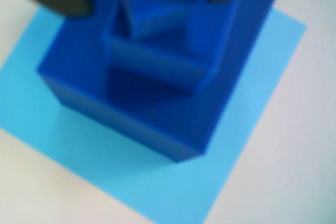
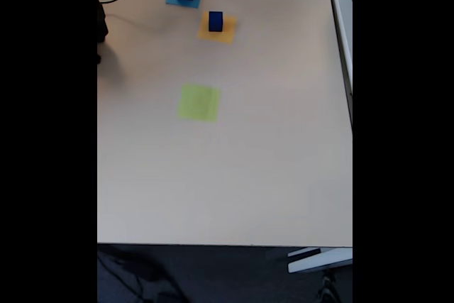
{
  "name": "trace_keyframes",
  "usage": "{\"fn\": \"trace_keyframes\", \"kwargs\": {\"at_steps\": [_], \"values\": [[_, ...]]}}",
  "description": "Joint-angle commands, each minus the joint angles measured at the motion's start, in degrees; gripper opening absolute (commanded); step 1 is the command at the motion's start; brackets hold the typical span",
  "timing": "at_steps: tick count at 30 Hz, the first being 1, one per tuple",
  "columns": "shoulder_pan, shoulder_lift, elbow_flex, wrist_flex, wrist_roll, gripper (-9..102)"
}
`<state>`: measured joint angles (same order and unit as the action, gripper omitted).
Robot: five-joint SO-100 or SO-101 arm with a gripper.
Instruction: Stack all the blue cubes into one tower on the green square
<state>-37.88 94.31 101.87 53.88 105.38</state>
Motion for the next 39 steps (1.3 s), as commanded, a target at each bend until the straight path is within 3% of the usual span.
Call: {"fn": "trace_keyframes", "kwargs": {"at_steps": [1,39], "values": [[0.4,2.7,-0.4,-0.2,-0.3,8],[1.2,1.8,-0.4,-0.2,0.1,1]]}}
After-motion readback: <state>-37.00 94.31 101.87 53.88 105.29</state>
